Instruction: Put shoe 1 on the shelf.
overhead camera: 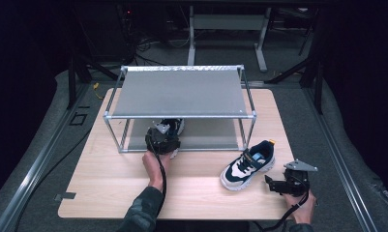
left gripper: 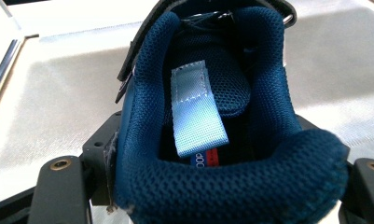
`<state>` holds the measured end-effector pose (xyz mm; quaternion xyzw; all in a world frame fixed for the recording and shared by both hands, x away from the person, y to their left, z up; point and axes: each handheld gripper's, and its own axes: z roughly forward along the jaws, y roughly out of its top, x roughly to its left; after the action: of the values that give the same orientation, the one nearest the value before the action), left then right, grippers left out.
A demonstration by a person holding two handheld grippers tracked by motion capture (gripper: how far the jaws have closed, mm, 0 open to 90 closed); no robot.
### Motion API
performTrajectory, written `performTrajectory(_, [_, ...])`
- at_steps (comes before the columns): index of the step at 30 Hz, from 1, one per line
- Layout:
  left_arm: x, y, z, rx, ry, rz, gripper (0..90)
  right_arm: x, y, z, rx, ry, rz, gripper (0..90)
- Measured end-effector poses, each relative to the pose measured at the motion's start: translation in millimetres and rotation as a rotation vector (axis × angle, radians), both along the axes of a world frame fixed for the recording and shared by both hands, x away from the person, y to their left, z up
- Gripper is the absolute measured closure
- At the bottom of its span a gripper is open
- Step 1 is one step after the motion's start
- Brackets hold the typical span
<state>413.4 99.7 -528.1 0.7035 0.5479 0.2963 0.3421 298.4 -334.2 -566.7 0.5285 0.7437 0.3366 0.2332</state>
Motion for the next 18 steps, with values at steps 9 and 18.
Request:
performTrajectory(9, [17.1,-5.3,-3.6,-0.005,0.04,-0.008,21.6,-0.4,-0.3,0.4,0.001,0.002,-0.001,4.5])
performTrajectory(18, [0.8,1.2,2.2,-0.051,0.007,-0.023,14.9,-0.6,-0.3,0.4,0.0,0.002,-0.001,4.5])
